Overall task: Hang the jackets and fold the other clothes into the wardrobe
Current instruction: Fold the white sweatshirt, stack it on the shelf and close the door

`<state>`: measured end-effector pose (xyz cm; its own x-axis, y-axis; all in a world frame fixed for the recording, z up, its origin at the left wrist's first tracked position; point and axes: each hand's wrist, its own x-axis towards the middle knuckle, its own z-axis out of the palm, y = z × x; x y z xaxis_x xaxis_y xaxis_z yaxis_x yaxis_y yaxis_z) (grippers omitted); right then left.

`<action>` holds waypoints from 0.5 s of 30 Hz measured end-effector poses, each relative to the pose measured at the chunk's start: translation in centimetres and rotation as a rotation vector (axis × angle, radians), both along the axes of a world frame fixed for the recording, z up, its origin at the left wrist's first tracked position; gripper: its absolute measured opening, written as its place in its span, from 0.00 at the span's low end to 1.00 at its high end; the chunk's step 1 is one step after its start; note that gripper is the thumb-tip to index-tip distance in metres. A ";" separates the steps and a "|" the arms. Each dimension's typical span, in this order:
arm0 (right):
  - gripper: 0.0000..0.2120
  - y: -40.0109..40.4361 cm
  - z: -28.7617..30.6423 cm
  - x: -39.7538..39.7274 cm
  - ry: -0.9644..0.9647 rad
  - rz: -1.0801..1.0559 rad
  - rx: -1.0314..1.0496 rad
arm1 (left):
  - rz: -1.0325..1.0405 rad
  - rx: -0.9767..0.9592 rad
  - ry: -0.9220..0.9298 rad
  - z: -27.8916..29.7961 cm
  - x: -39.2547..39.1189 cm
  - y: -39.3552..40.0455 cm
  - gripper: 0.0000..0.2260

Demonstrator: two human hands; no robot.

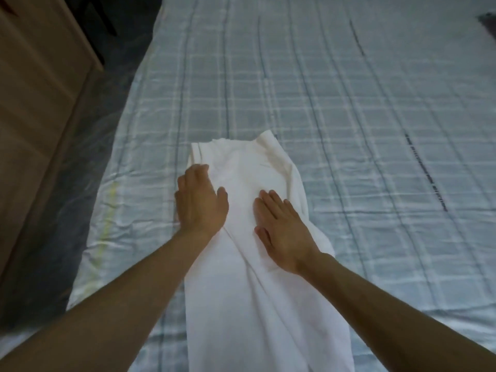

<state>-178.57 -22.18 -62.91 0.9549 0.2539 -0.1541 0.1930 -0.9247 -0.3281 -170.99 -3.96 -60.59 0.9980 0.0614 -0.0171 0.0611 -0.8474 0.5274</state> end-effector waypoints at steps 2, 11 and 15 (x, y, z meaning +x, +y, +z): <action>0.31 -0.5 -0.4 -2.0 -0.031 -0.048 -0.005 | -0.249 0.105 -0.062 -0.3 -2.6 -1.3 0.26; 0.32 -1.0 -4.0 -4.7 -0.065 -0.081 -0.139 | -0.480 0.437 0.119 -7.6 -3.0 -2.3 0.32; 0.33 -1.6 -3.3 -4.5 -0.023 -0.041 -0.097 | -0.466 0.486 0.202 -5.8 -3.4 -2.7 0.32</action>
